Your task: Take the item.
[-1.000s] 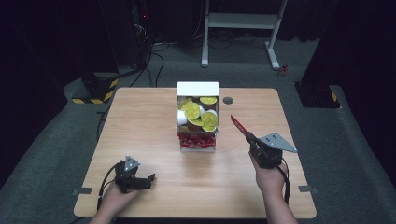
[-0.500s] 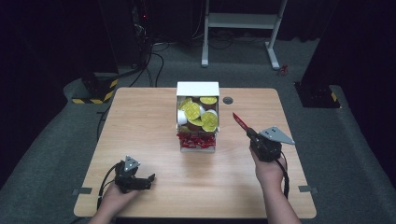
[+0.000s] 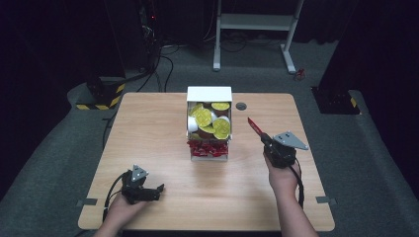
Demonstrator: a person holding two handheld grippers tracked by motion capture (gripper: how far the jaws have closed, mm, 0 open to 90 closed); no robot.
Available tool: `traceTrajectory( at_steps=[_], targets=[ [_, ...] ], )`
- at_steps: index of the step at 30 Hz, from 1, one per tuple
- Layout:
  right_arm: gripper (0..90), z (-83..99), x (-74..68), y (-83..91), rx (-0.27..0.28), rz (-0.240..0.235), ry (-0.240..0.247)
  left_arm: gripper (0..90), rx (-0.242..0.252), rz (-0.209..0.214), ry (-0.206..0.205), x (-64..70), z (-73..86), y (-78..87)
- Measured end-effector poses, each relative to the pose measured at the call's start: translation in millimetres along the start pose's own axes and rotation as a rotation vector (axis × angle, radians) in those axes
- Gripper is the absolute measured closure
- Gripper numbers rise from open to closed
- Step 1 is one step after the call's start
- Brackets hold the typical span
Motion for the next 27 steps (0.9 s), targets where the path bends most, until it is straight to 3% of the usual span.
traceTrajectory(
  at_steps=[14,27],
  targets=[
    [88.2,1.2,13.1,-23.1,-0.039,0.052,-0.025,0.5,0.002,-0.004,-0.01,-0.4,-0.2,-0.1],
    [88.2,16.1,28.2,-55.7,-0.133,0.102,-0.052,0.6,0.003,0.002,-0.017,0.0,-0.6,-0.3]
  ],
)
Point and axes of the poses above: each handheld gripper's, and its own axes: y roughly backward along the jaws, z roughly out of its underside, x roughly to its right, the point moved 4 cm from there along -y, roughly forward along the jaws, and after that the axes turned 15 degrees about -x, right-handed, at the moved point
